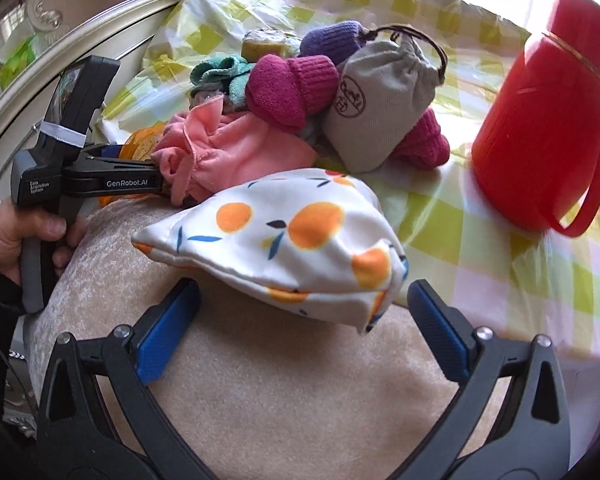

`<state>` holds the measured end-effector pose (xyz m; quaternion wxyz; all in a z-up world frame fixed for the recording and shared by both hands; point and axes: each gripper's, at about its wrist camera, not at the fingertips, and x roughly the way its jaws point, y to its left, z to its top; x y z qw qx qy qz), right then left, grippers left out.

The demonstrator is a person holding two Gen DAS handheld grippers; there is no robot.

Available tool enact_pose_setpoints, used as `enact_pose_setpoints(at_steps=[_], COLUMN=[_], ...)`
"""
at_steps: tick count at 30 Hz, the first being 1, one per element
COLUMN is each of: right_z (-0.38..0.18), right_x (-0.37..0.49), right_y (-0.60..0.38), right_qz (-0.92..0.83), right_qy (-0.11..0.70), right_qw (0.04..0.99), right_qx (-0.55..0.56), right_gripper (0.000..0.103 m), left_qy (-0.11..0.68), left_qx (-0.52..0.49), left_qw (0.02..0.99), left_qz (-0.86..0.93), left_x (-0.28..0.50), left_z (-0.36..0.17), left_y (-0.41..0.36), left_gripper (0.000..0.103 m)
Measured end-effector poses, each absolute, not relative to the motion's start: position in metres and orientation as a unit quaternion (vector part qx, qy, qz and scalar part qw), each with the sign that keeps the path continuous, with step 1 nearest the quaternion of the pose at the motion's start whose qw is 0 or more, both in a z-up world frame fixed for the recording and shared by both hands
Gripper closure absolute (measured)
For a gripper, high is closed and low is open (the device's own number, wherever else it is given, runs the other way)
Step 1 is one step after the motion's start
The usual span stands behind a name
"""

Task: Organize soft objects
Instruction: 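Grasp the orange mesh sponge bag with the left tool while the right tool grasps the white orange-print pouch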

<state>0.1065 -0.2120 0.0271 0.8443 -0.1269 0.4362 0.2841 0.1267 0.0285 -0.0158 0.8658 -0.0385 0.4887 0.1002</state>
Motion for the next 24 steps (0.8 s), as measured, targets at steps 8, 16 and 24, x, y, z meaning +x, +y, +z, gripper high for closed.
enact_pose_setpoints(at_steps=[8, 16, 24], right_z=[0.035, 0.025, 0.016], right_x=[0.104, 0.127, 0.145], right_y=[-0.183, -0.174, -0.186], right_qz=[0.305, 0.338, 0.374], right_qy=[0.361, 0.373, 0.403], right_qw=[0.839, 0.818, 0.811], right_qx=[-0.269, -0.279, -0.198], right_gripper=[0.0, 0.002, 0.026], left_qy=[0.487, 0.483, 0.466], left_qx=[-0.038, -0.025, 0.006], left_qw=[0.867, 0.868, 0.874], left_qz=[0.101, 0.111, 0.139], left_x=[0.126, 0.124, 0.114], left_z=[-0.015, -0.013, -0.001], left_y=[0.027, 0.022, 0.013], left_gripper=[0.023, 0.023, 0.023])
